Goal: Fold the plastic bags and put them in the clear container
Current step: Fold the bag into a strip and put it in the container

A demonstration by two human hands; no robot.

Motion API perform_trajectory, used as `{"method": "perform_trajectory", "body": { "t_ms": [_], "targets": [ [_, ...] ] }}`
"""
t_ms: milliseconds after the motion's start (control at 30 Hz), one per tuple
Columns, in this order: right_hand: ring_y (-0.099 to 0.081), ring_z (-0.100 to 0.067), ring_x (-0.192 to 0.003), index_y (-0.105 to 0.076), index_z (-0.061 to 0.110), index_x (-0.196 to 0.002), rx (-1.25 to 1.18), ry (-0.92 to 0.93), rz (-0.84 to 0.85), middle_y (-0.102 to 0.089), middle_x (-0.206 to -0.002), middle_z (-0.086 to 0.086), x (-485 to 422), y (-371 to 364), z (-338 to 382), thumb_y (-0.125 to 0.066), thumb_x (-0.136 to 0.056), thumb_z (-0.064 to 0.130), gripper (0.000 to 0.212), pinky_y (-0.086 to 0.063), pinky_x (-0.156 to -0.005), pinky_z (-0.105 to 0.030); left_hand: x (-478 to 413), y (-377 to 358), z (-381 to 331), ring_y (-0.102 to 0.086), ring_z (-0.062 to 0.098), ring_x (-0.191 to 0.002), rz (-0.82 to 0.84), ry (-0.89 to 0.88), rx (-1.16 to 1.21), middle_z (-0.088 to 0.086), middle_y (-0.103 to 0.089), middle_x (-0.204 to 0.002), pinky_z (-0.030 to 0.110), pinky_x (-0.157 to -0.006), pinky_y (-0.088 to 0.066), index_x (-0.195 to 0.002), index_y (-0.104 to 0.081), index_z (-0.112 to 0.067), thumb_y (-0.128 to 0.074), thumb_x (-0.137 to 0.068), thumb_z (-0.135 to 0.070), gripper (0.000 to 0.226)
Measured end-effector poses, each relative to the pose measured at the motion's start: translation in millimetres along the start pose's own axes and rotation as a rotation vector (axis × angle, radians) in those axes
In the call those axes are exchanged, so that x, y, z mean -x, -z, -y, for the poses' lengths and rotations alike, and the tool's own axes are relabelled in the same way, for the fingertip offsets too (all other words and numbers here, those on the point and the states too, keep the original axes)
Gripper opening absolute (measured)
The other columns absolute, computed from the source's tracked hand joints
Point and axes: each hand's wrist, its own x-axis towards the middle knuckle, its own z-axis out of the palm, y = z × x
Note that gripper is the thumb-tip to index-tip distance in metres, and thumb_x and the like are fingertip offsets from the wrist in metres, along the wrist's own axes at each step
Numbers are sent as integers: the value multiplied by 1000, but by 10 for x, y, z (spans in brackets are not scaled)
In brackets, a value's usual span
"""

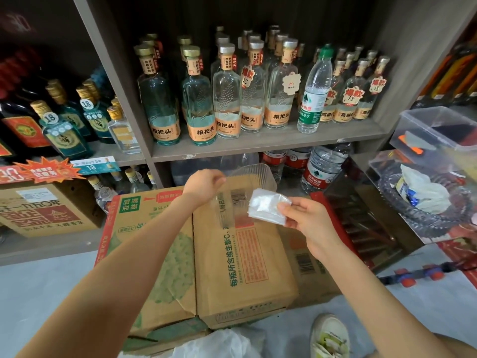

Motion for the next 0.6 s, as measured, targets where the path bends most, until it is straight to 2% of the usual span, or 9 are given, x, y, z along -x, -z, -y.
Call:
{"method": "perform_trajectory", "body": {
  "t_ms": [100, 200, 300, 367, 467, 533, 600],
  "targets": [
    [-68, -14, -84, -66, 14, -99, -36, -7, 18, -71, -91, -1, 98, -16, -23, -66, -88, 10, 12, -55, -72, -25, 310, 29, 95, -62, 25, -104, -7, -5, -44, 7, -67, -116, 36, -88, -49, -119, -66, -14, -52, -99, -28, 28],
    [-66, -15, -82, -66, 14, -94, -68, -11, 33, -71, -90, -4, 206, -29, -60, -65, -88, 8, 9, -55, -76, -28, 618, 55, 82, -65, 26, -84, 8, -21, -46, 9, -69, -91, 36, -78, -53, -126, -58, -15, -50, -98, -21, 29],
    [-66, -17, -85, -67, 13, -96, -77, -11, 56, -71, -92, -5, 292, -34, -91, -66, -87, 8, 10, -54, -76, -29, 934, 55, -62, -67, 25, -65, 76, 12, 27, 9, -67, -73, 42, -69, -57, -143, -33, -16, -50, -94, -12, 52],
    [-66, -17, -83, -66, 13, -93, -80, -5, 72, -70, -89, -3, 329, -35, -94, -66, -87, 7, 9, -54, -75, -28, 1142, 38, -207, -67, 19, -57, 115, 62, 130, 4, -65, -69, 36, -61, -59, -151, -14, -17, -51, -90, -5, 72],
    [-64, -13, -77, -66, 10, -94, -33, 15, 112, -69, -87, -4, 351, -38, -83, -65, -87, 4, 9, -53, -71, -25, 1412, -39, -385, -68, 21, -56, 154, 155, 266, 4, -65, -69, 36, -59, -60, -152, 13, -18, -52, -87, 1, 94],
    [-64, -9, -73, -66, 9, -97, 34, 39, 140, -69, -86, -3, 355, -46, -68, -65, -87, 3, 12, -52, -63, -17, 1559, -94, -429, -69, 24, -57, 161, 212, 367, 9, -68, -72, 41, -61, -60, -150, 22, -22, -56, -87, 0, 102],
    [-64, -7, -73, -67, 9, -100, 145, 77, 169, -69, -87, -2, 347, -62, -57, -67, -86, 3, 16, -48, -58, -11, 1665, -82, -432, -70, 26, -61, 189, 275, 492, 10, -70, -75, 42, -64, -60, -149, 24, -22, -60, -89, -7, 104]
  ]
}}
